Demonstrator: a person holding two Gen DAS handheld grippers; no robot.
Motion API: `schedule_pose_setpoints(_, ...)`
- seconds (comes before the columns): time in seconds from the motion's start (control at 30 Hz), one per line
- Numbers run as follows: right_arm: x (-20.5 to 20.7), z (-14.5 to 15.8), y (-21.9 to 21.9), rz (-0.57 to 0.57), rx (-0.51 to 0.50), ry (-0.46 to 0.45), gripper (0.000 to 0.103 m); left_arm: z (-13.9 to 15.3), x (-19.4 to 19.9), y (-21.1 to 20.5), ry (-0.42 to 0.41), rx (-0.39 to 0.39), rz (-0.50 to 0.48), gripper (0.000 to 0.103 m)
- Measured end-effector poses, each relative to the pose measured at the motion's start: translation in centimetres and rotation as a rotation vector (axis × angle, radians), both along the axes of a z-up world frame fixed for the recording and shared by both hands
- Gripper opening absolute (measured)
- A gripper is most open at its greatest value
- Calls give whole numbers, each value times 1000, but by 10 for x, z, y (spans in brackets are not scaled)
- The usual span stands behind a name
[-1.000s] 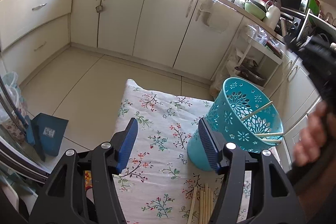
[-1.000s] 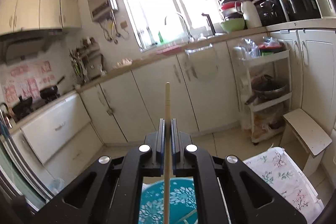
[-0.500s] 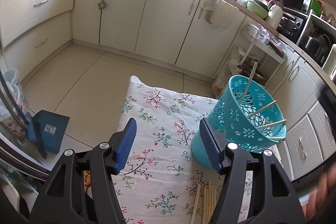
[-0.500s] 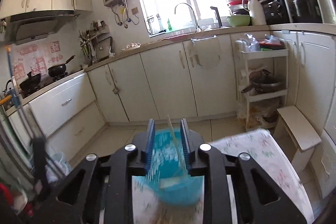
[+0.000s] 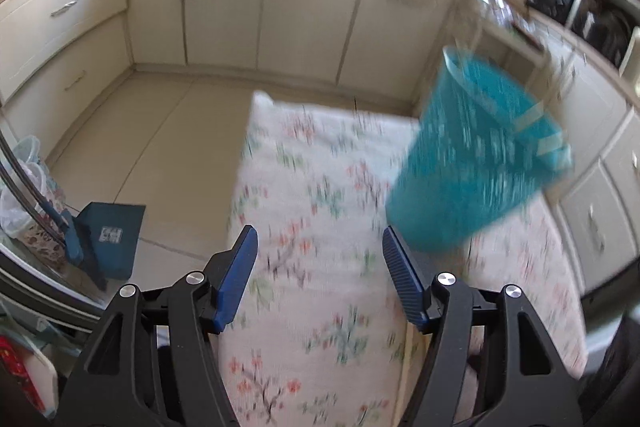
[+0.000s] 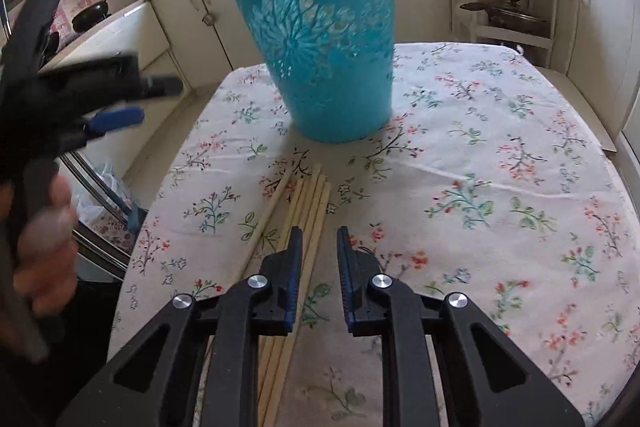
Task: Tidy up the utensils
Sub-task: 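Move the left tool back to the skewer pile and grasp a skewer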
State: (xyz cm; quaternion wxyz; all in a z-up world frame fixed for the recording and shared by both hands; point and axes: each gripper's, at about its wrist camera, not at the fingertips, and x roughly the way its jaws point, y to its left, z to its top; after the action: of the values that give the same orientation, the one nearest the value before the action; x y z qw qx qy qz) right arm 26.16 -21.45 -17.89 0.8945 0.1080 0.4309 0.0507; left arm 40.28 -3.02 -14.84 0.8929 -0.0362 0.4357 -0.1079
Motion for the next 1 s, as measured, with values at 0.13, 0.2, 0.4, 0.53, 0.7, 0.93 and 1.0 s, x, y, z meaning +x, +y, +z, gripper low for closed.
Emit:
schedule_pose_setpoints(0.13, 9, -14, 11, 10, -40, 40, 17, -18, -15, -14, 36, 67, -64, 62)
schedule_pose_setpoints(0.2, 5, -18, 12, 11, -43, 38, 17, -24, -19, -22, 46, 94, -91, 62)
schedule_pose_setpoints(0.4, 2, -18, 8, 18, -80, 45, 11, -39, -26, -43, 74, 159, -158, 62)
schedule_pose_setpoints(0.53, 0, -18, 4, 36, -115, 39, 9, -48, -29, -56, 89, 204, -192, 62)
schedule_pose_setpoints(0.7, -5, -18, -10, 29, -133, 40, 9, -59, -31, -68, 102, 249, -211, 62)
schedule_pose_setpoints(0.93, -8, -18, -25, 8, -86, 43, 9, -65, -29, -72, 98, 271, -210, 62)
schedule_pose_setpoints(1.0, -8, -18, -24, 7, -84, 41, 10, -65, -29, -74, 101, 263, -219, 62)
